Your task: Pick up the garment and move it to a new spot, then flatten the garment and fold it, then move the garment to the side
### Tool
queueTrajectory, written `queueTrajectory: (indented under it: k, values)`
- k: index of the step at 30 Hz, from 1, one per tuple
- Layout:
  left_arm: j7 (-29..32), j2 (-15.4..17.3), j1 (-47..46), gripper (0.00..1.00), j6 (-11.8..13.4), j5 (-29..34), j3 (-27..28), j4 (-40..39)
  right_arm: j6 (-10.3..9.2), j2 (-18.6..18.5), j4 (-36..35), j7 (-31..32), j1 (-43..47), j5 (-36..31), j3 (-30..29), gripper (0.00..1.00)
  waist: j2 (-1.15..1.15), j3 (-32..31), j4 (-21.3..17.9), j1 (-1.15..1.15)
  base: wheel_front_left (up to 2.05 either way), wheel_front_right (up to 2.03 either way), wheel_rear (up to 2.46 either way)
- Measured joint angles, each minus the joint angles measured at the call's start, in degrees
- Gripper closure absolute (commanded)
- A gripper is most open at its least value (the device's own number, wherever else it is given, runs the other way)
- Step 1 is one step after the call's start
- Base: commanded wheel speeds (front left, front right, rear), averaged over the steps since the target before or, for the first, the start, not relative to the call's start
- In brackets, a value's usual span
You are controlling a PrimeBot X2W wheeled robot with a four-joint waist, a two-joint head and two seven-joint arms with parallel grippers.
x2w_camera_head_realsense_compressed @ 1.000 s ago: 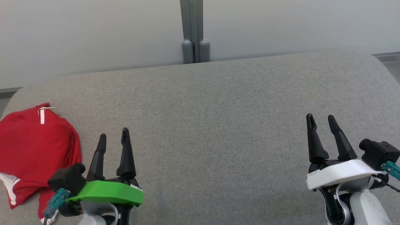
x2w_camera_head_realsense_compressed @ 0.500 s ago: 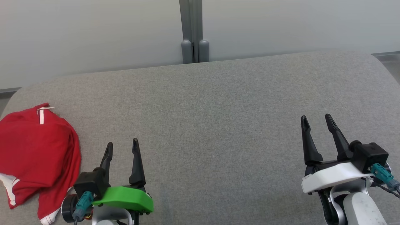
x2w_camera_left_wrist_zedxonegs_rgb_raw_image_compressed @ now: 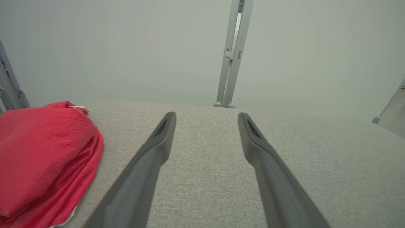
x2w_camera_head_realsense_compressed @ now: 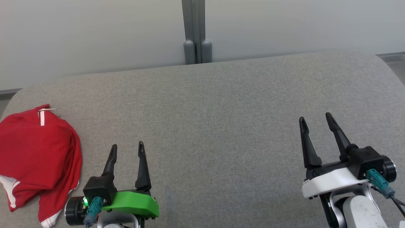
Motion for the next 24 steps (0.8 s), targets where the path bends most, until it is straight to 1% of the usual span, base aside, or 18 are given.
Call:
queueTrajectory:
  k: [4, 10, 15, 17, 21, 24]
  values:
    - [-0.53, -0.46, 0.06, 0.00, -1.00, 0.94, 0.43, 0.01, 0.01, 0.01, -0.29, -0.44, 0.44, -1.48, 0.67, 0.00, 0.00, 0.00, 0.02, 0.00, 0.00, 0.00, 0.00]
    - [-1.24, -1.64, 0.59, 0.00, -3.52, 0.76, 2.77, -0.31, 0.08, 0.04, -1.01, -1.24, 0.58, -1.81, 0.22, 0.00, 0.00, 0.10, 0.02, 0.00, 0.00, 0.00, 0.00]
    - [-1.83, -1.99, 1.18, 0.00, -5.50, 0.40, 4.59, -0.09, 0.08, 0.04, -1.42, -1.81, 0.86, 0.83, -0.37, 0.00, 0.00, 0.08, -0.05, 0.00, 0.00, 0.00, 0.00]
    - [-2.01, -2.02, 1.31, 0.00, -6.24, -0.19, 4.76, 0.00, 0.08, 0.07, -1.20, -2.00, 0.94, 3.16, -0.51, 0.00, 0.00, 0.02, -0.11, 0.00, 0.00, 0.00, 0.00]
    - [-2.43, -2.08, 1.74, 0.00, -6.98, -1.83, 4.26, 0.48, 0.08, 0.04, 0.35, -2.47, 1.29, 6.05, -0.93, 0.00, 0.00, -0.11, -0.25, 0.00, 0.00, 0.00, 0.00]
    - [-2.90, -2.09, 1.74, 0.00, -7.20, -1.75, 3.85, 0.46, 0.08, 0.03, 1.15, -2.78, 1.49, 5.52, -0.12, 0.00, 0.00, -0.15, -0.29, 0.00, 0.00, 0.00, 0.00]
